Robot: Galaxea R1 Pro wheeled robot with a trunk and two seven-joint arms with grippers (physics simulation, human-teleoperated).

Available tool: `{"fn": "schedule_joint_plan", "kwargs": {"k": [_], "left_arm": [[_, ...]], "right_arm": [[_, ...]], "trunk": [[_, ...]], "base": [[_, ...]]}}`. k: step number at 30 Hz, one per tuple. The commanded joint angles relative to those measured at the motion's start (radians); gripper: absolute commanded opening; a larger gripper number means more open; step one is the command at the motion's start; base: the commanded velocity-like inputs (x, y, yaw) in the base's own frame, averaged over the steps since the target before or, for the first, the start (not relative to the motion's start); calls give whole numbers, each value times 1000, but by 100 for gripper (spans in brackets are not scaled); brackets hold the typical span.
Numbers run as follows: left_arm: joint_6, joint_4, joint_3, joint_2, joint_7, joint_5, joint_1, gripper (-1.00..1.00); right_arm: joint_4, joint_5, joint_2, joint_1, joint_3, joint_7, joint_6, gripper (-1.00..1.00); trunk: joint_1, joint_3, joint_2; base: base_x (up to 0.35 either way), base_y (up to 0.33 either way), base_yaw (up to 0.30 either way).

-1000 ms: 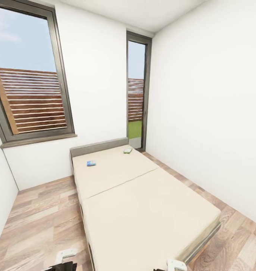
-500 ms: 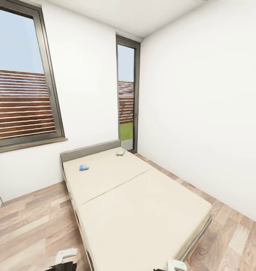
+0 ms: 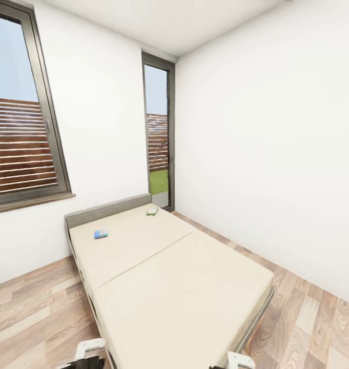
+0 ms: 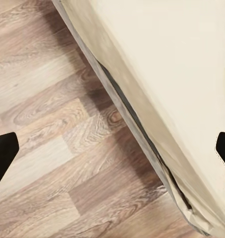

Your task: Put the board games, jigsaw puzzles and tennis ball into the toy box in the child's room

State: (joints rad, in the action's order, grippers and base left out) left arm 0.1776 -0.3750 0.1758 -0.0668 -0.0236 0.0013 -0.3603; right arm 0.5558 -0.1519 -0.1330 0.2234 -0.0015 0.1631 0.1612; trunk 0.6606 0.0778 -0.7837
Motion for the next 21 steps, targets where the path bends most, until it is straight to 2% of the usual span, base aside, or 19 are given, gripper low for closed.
{"fn": "schedule_joint_plan", "kwargs": {"k": [1, 9, 16, 21], "left_arm": [[6, -2, 5, 0, -2, 0, 0, 100], [6, -2, 5, 1, -2, 0, 0, 100], [6, -2, 5, 0, -2, 0, 0, 100], [6, -2, 5, 0, -2, 0, 0, 100]], "right_arm": [[2, -8, 0, 1, 0, 4, 4, 100], [2, -8, -1, 1, 0, 4, 4, 100], [4, -6, -1, 0, 0, 3, 4, 100], [8, -5, -3, -1, 1, 1, 4, 100]], "trunk": [[0, 0, -1], [0, -9, -1], [0, -17, -1], [0, -20, -1]], "base": [[0, 121, -201], [0, 153, -201], [0, 35, -186], [0, 8, -76]]}}
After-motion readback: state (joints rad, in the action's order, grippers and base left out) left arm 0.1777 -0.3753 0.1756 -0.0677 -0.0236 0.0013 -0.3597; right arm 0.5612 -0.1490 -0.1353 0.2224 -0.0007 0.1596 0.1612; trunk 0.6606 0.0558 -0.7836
